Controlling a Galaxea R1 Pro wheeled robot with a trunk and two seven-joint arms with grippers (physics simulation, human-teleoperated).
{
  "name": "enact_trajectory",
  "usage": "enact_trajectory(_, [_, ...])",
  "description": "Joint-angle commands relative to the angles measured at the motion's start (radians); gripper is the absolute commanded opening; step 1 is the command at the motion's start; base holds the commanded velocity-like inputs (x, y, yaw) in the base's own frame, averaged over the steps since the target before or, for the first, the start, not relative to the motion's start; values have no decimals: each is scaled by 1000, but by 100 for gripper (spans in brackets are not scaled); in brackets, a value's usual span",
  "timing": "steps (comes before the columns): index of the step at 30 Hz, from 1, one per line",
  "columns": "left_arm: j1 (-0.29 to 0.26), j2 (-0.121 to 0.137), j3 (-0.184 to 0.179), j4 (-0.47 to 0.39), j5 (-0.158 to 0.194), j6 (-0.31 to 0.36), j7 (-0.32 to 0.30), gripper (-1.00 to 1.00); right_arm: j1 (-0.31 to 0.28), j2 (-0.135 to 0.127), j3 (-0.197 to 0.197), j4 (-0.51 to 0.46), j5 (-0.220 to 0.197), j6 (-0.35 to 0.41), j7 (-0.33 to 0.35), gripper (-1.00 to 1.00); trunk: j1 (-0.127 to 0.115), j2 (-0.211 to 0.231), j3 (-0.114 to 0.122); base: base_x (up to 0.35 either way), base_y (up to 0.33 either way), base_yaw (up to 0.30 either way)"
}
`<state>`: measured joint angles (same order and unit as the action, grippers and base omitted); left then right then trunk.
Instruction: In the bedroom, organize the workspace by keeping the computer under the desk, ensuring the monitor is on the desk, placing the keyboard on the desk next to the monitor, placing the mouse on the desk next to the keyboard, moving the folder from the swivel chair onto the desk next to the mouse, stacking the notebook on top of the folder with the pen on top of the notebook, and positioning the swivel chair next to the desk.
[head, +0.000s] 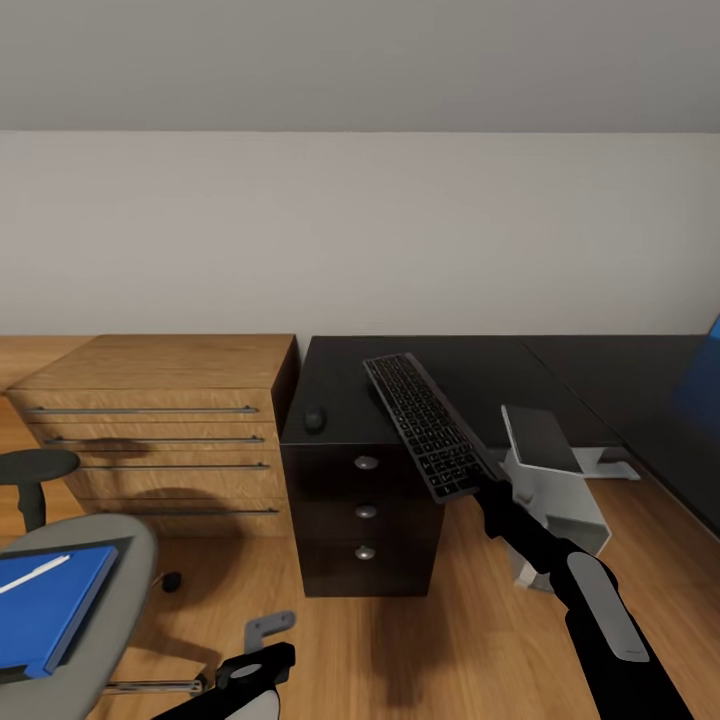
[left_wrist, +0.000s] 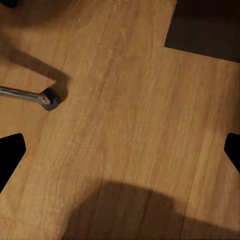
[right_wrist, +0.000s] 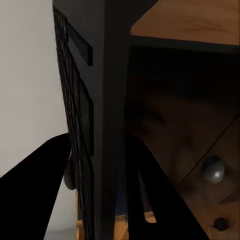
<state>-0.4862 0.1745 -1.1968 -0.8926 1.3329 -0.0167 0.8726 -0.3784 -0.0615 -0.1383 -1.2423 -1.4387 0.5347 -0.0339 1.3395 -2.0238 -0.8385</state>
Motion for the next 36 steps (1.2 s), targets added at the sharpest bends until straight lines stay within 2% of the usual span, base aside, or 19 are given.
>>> enact_trajectory(1, [-2,-1,-4,-2,5,-2,5,100,0,0,-1,0,-2,5,-4,-100,-4,7,2,0,0,0])
enact_trajectory(14, [-2,-7,-4,0,5,-2,5,100,0,-1,-5,-10,-3,7,-3,-100,-54,98,43,0,0,0])
enact_trajectory(21, [-2,-10,-5,0,5,-2,6,100,1,-3,-6,-61,-3,7,-2,-100,-81,147,65,0,0,0])
enact_trajectory(24, [-2,-22,-5,18,5,-2,7,100,2,-3,-6,-80,-2,7,-2,-100,-92,168,74,0,0,0])
enact_trajectory(29, [-2,-73,-5,108,0,-8,7,100,4,-3,-6,-108,1,7,-1,-100,-111,203,90,0,0,0])
enact_trajectory(31, [-2,-113,-4,172,-29,-37,6,100,17,-4,-7,-161,3,6,-1,-100,-119,217,96,0,0,0])
enact_trajectory(34, [-2,-136,-4,219,-66,-62,6,100,36,-5,-7,-202,4,5,-2,-100,-131,238,106,0,0,0])
enact_trajectory(36, [-2,-142,-4,233,-77,-69,6,100,41,-6,-7,-216,4,5,-3,-100,-138,252,112,0,0,0])
